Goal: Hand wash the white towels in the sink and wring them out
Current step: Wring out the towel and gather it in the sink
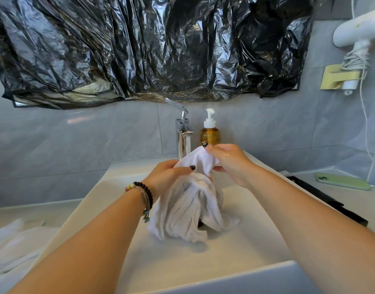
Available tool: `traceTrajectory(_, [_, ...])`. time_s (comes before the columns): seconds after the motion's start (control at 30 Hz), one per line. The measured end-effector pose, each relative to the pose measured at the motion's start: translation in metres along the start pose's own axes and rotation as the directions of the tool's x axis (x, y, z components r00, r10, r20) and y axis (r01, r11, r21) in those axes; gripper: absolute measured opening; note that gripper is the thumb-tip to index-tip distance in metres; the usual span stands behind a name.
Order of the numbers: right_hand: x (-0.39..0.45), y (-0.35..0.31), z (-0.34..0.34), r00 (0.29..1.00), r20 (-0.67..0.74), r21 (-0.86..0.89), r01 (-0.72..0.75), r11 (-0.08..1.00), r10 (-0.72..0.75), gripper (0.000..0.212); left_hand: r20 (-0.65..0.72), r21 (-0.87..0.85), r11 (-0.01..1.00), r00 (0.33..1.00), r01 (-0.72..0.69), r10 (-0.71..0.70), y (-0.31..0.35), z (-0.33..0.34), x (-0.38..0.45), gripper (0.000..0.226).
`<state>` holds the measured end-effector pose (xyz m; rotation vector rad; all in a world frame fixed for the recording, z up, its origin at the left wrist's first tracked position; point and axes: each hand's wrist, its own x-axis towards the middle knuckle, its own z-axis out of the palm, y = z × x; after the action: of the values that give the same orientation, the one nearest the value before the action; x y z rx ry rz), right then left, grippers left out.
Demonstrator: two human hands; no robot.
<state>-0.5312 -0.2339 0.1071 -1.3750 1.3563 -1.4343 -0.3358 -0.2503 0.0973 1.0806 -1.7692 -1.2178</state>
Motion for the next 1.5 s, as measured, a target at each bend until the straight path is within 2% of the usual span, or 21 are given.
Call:
traceTrajectory(0.03, [-0.001,0.002,0.0,0.999,0.036,-0.017,0.011,1.0,-0.01,0.033,0.019,0.03,0.999,1.0,-0.016,0.016,-0.002,0.003,-0.001,0.035])
traceTrajectory(0.1, [-0.002,0.005,0.001,0.994,0.102,-0.014,0.035,0.999,-0.033,0.024,-0.027,0.03,0.998,0.998,-0.06,0.061,-0.004,0.006,0.003,0.025])
traceTrajectory(0.17, [-0.002,0.009,0.0,0.994,0.099,0.022,0.04,0.999,-0.042,0.024,-0.091,-0.131,0.991,0.996,-0.029,0.017,-0.001,0.002,0.006,0.02])
traceTrajectory(0.23, [-0.002,0.012,0.001,0.999,0.05,0.099,-0.004,0.995,-0.001,0.03,-0.063,-0.297,0.955,0.997,0.018,-0.038,0.0,-0.006,0.009,0.043])
traceTrajectory(0.3, [-0.002,0.016,0.005,0.998,0.017,0.167,-0.067,0.984,0.065,0.032,0.027,-0.335,0.939,0.997,0.072,-0.067,-0.001,-0.009,0.008,0.057])
traceTrajectory(0.37, [-0.004,0.017,0.012,0.994,0.008,0.208,-0.108,0.972,0.109,0.026,0.038,-0.285,0.951,0.993,0.117,-0.111,-0.004,-0.007,0.008,0.039])
traceTrajectory(0.43, [-0.005,0.017,0.022,0.991,0.007,0.27,-0.133,0.954,0.136,0.025,-0.023,-0.164,0.981,0.993,0.107,-0.112,-0.005,-0.004,0.01,0.019])
traceTrajectory(0.5, [-0.004,0.018,0.032,0.991,0.007,0.299,-0.128,0.946,0.132,0.025,-0.156,0.116,0.992,0.988,0.042,-0.023,-0.007,-0.004,0.015,0.028])
traceTrajectory(0.57, [0.002,0.02,0.044,0.988,-0.003,0.222,-0.149,0.964,0.153,0.028,-0.282,0.343,0.939,0.956,0.016,0.087,-0.007,-0.006,0.016,0.038])
traceTrajectory(0.67, [0.017,0.015,0.064,0.979,-0.043,0.055,-0.196,0.979,0.198,0.02,-0.412,0.327,0.943,0.907,0.061,0.084,-0.009,-0.015,0.019,0.042])
traceTrajectory(0.77, [0.033,0.008,0.085,0.975,-0.088,-0.008,-0.207,0.978,0.206,0.029,-0.465,0.218,0.971,0.885,0.096,0.016,-0.007,-0.024,0.021,0.047])
traceTrajectory(0.87, [0.039,0.001,0.099,0.98,-0.136,-0.043,-0.155,0.987,0.147,0.037,-0.446,0.048,0.991,0.891,0.121,-0.087,-0.002,-0.029,0.019,0.039])
traceTrajectory(0.97, [0.045,-0.005,0.096,0.979,-0.193,-0.116,-0.084,0.99,0.061,0.024,-0.37,-0.175,0.981,0.918,0.08,-0.141,0.003,-0.027,0.016,0.022])
traceTrajectory(1.03, [0.04,-0.008,0.084,0.979,-0.191,-0.093,-0.084,0.992,0.065,0.018,-0.29,-0.223,0.971,0.946,0.082,-0.146,0.003,-0.022,0.014,0.022])
traceTrajectory(1.13, [0.028,-0.011,0.06,0.983,-0.074,-0.141,-0.175,0.974,0.166,0.018,-0.141,-0.184,0.978,0.982,0.098,-0.125,-0.001,-0.013,0.009,0.025])
traceTrajectory(1.2, [0.018,-0.011,0.041,0.974,0.027,-0.096,-0.222,0.97,0.225,0.02,-0.107,-0.115,0.989,0.989,0.091,-0.103,-0.008,-0.008,0.011,0.027])
traceTrajectory(1.3, [0.009,0.0,0.008,0.983,0.102,0.014,-0.154,0.988,0.152,0.019,-0.103,0.017,0.997,0.992,0.078,-0.076,-0.01,0.005,0.014,0.006])
traceTrajectory(1.33, [0.007,0.004,-0.001,0.991,0.07,0.016,-0.114,0.993,0.112,0.019,-0.088,0.066,0.996,0.994,0.063,-0.058,-0.008,0.01,0.016,0.01])
traceTrajectory(1.43, [0.01,0.012,-0.016,0.981,-0.185,-0.034,-0.063,0.997,0.055,0.014,-0.079,0.212,0.976,0.997,0.041,-0.024,0.007,0.029,0.017,0.033])
traceTrajectory(1.5, [0.012,0.013,-0.015,0.956,-0.29,-0.069,-0.075,0.995,0.052,0.016,-0.075,0.23,0.971,0.996,0.057,-0.04,0.012,0.04,0.023,0.031])
